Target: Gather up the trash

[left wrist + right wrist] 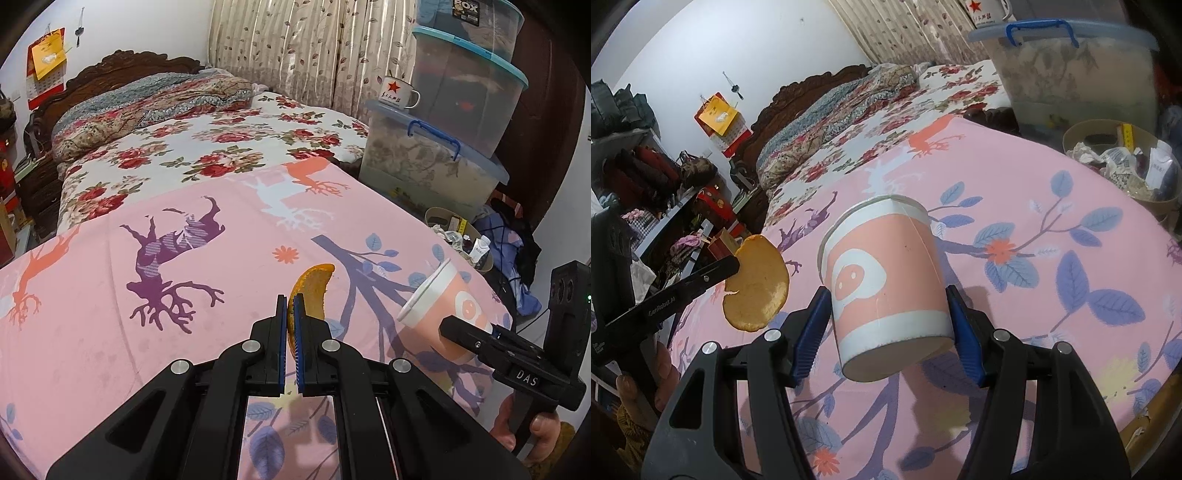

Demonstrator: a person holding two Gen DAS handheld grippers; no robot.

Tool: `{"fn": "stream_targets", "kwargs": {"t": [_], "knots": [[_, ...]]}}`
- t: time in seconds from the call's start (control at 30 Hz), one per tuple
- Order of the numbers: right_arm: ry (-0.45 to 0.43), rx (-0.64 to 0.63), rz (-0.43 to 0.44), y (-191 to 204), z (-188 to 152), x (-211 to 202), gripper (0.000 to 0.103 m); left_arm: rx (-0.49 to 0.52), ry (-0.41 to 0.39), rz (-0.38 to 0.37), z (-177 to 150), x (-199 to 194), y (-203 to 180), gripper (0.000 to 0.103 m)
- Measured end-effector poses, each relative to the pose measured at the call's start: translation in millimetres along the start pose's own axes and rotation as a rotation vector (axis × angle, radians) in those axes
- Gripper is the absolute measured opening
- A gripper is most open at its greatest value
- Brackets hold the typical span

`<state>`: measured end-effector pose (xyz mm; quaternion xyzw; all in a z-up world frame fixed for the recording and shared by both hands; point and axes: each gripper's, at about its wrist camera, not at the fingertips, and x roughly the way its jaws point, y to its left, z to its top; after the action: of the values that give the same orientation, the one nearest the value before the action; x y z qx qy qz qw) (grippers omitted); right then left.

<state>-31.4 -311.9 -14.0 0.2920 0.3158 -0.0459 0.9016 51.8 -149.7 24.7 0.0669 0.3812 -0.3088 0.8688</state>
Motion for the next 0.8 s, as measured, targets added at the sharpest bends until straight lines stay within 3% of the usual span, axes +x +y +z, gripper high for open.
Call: {"fn": "stream_targets", "kwargs": {"t": [0.17, 0.4, 0.63, 0.8], "knots": [[-0.009, 0.005, -0.007, -5.0, 2.0, -0.8, 0.064, -0.011, 0.018, -0.029, 1.9, 3.3, 0.5, 0.003], [-0.019, 0.051, -0.023, -35.0, 6.0, -1.4, 0.064, -0.054, 0.091, -0.158, 16.7, 22.6, -9.6, 0.003], [-0.104, 0.109, -0.084, -84.7, 23.4, -21.7, 0.064, 0.019, 0.135, -0.218, 49.0, 50.6, -62.0, 0.003], [-0.196, 0.16, -0.165, -143.3, 47.8, -50.3, 0.064, 0.122, 0.153, -0.288, 87.3, 82.4, -131.2, 0.003]]}}
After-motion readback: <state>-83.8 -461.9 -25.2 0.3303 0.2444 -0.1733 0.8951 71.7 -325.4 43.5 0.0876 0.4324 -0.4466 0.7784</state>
